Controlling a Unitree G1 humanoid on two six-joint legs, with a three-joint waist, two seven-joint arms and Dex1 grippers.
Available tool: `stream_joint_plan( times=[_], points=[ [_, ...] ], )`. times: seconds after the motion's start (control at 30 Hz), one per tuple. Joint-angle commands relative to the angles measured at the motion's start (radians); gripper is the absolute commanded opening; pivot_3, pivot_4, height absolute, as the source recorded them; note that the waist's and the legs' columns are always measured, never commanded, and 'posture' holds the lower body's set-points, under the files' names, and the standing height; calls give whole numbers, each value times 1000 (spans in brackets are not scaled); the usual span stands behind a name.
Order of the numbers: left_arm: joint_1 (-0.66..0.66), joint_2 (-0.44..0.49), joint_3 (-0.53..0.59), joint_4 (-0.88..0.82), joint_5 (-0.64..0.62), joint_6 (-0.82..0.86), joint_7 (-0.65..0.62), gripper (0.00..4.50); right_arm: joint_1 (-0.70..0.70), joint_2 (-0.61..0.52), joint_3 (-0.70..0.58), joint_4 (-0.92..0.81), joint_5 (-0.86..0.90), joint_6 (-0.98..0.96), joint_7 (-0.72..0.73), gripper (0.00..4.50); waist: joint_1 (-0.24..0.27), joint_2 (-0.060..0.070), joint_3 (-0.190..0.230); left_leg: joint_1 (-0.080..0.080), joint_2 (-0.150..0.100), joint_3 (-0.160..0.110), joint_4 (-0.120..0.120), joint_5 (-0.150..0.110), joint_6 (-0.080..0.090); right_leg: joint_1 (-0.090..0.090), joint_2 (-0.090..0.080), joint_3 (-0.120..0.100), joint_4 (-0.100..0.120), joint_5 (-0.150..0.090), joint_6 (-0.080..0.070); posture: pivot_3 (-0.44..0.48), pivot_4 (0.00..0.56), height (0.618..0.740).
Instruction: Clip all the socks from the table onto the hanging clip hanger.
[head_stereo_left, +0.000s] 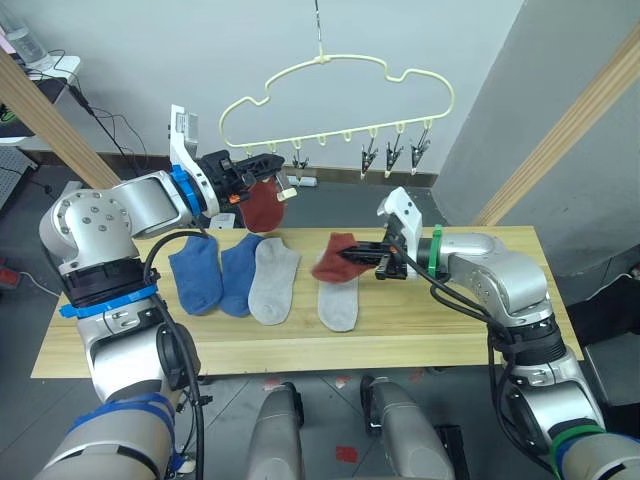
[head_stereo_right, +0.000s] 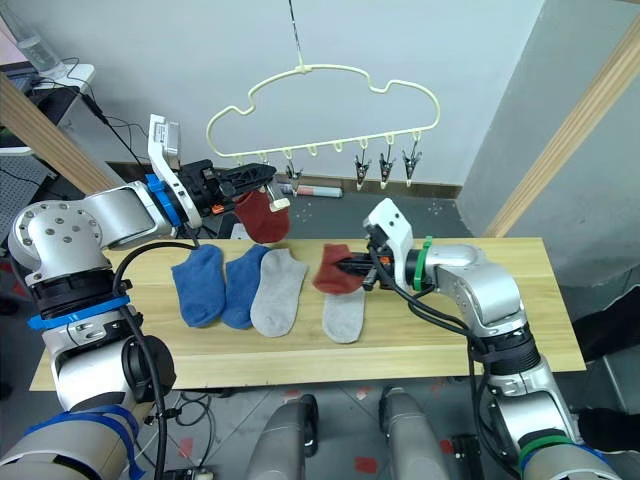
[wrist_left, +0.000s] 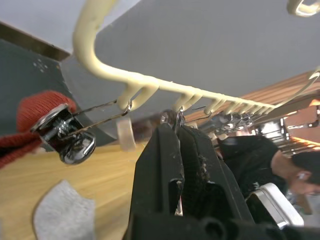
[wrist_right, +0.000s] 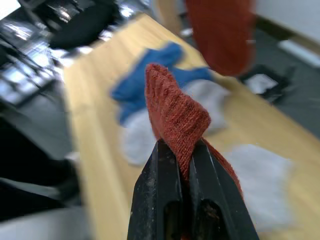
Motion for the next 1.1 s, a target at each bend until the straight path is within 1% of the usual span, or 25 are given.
stream_joint_plan(
  times=[0.03,0.2,0.33,0.5,0.93,1.0,1.1],
  points=[
    [-47,-25,67,31,-64,61,29,0,-61,99,-76,27,84,130,-102,17,0,0,0,-1,0,0,0,0,0,-1,0,0,0,0,0,-10,307,740],
    [-67,-40,96,45,-88,100,53,0,-121,153,-117,133,108,174,-173,17,1,0,0,-5,0,-1,0,0,0,-3,0,-2,-2,0,0,-13,307,740],
    [-48,-29,61,22,-74,79,44,0,-188,188,-167,236,135,186,-212,17,1,0,0,-9,-1,-1,0,0,0,-6,-1,-2,-3,0,0,-10,309,740],
    [-36,-30,66,15,-84,83,43,0,-251,189,-213,312,175,217,-225,17,0,0,0,-10,0,-2,0,0,0,-7,-1,-3,-2,2,-3,-4,312,740],
    [-18,-38,59,-22,-92,68,35,0,-336,212,-278,378,240,270,-277,17,1,0,0,-10,0,-2,0,0,0,-7,-1,-3,-3,0,0,5,317,740],
    [-20,-40,63,-23,-94,67,37,0,-339,207,-270,373,244,269,-277,17,1,0,0,-11,0,-2,0,0,0,-7,-1,-3,-3,0,0,7,320,740],
    [-17,-40,62,-30,-97,69,37,0,-348,217,-290,367,268,297,-293,17,1,0,0,-11,0,-2,0,0,0,-7,-1,-3,-3,0,0,7,320,740]
  ],
)
